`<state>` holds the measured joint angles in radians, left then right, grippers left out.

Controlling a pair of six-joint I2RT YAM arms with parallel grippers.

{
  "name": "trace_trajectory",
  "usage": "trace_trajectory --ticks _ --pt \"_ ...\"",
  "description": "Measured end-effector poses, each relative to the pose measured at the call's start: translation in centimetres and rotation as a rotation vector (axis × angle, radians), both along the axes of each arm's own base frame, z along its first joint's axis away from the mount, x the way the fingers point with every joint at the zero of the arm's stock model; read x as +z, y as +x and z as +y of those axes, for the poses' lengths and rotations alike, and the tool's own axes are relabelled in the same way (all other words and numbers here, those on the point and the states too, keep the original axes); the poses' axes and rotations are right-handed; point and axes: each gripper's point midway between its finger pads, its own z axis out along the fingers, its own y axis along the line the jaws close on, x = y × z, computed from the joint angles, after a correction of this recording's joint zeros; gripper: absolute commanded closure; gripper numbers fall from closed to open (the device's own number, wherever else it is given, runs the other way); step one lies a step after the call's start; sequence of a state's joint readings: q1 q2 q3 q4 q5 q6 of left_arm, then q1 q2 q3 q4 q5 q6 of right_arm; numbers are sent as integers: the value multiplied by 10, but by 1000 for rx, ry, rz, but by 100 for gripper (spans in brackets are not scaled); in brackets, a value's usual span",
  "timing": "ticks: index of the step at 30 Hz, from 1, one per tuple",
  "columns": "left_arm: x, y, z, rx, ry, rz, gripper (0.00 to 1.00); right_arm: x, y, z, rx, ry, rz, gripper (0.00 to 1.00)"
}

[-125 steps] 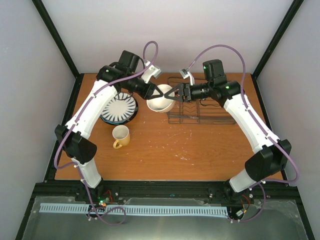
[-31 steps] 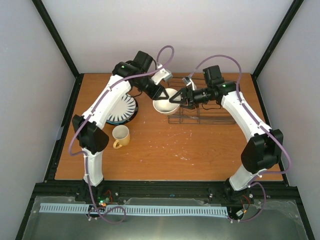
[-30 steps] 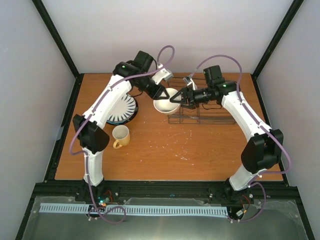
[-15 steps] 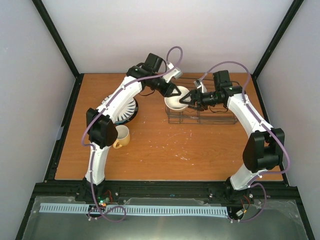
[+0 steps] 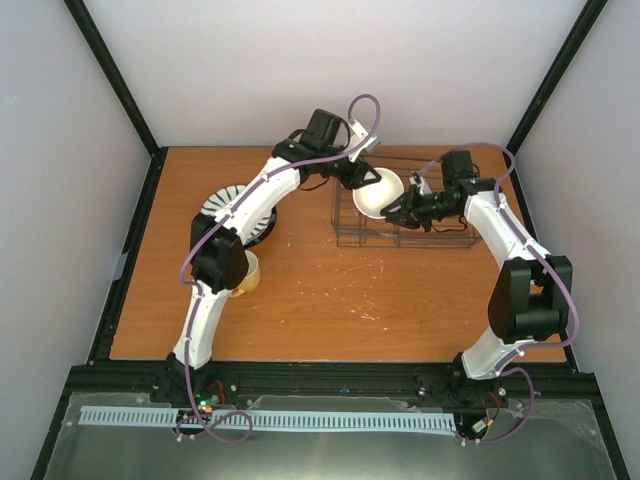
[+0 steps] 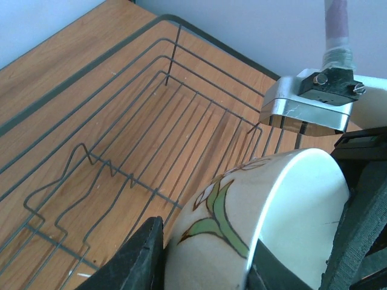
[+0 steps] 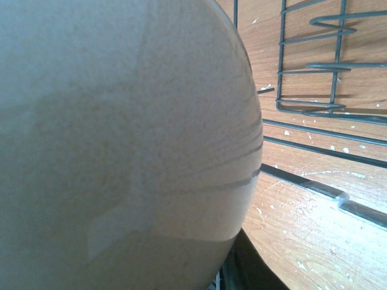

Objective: Load the mixed dishes into the dish rack

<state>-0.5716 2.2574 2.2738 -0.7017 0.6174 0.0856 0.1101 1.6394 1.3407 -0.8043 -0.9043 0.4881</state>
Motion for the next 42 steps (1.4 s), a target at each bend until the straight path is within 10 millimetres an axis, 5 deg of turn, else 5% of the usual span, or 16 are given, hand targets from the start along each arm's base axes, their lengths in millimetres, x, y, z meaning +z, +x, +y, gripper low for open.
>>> trace_trajectory --ticks 1,5,7,21,28,42 --pt "0 1 -1 -1 -5 0 99 0 1 -2 -2 1 -4 94" --pt "4 2 -4 -15 -24 -12 99 4 2 -5 13 13 -31 48" --pt "7 1 -3 -35 -50 2 99 14 -1 -1 67 49 -83 33" --pt "36 10 51 -73 -187 155 99 45 -3 9 163 159 -202 15" --pt "36 -10 41 -125 -202 230 99 71 1 17 184 241 -248 0" --pt "30 -20 32 -122 -181 278 99 105 12 24 205 261 -331 0"
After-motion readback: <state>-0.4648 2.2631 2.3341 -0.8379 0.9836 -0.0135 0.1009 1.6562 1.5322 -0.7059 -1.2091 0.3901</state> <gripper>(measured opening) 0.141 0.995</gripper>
